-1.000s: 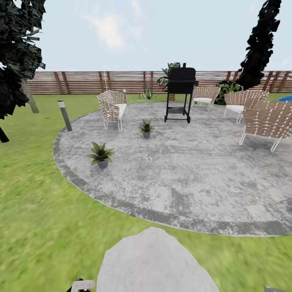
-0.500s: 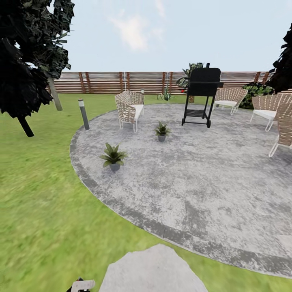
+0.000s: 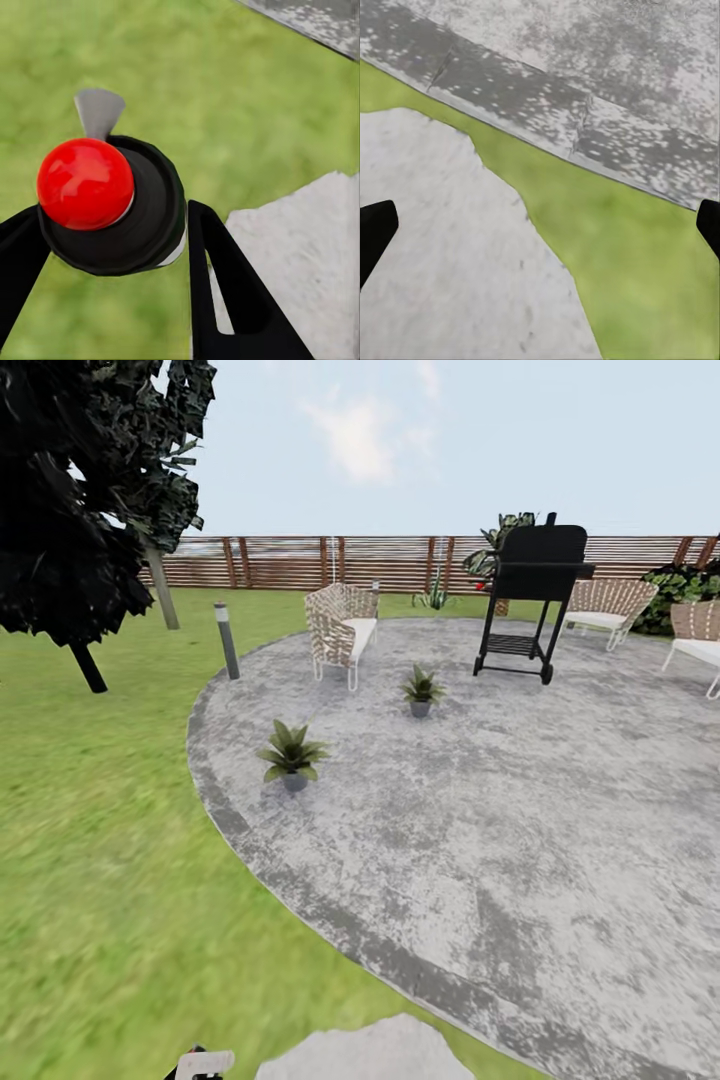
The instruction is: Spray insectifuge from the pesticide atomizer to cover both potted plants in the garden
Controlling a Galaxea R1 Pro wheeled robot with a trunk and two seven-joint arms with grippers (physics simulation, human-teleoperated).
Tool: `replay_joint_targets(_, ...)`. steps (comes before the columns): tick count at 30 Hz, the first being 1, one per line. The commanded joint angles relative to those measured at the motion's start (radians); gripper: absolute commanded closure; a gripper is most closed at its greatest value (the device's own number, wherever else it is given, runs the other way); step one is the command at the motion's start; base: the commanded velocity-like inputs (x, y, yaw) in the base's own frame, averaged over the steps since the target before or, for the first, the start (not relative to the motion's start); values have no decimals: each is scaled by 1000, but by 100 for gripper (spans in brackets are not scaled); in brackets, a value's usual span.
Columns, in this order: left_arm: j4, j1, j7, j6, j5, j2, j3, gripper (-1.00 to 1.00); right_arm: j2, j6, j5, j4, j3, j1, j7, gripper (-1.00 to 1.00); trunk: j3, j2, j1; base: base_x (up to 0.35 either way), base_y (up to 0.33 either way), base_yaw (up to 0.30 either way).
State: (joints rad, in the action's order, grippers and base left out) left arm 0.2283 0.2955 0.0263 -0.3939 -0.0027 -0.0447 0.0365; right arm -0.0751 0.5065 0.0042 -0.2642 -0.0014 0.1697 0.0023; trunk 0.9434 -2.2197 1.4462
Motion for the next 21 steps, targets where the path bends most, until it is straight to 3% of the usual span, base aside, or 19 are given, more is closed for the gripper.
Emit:
replay_joint_targets(1, -1, 1, 0, -3, 0, 0, 3, 100, 0, 3, 0, 1, 0, 1, 0, -100, 1, 0, 0, 332, -99, 3)
replay_joint_targets(21, -1, 1, 0, -3, 0, 0, 3, 100, 0, 3, 0, 2, 0, 1, 1, -100, 1, 0, 0, 332, -99, 0)
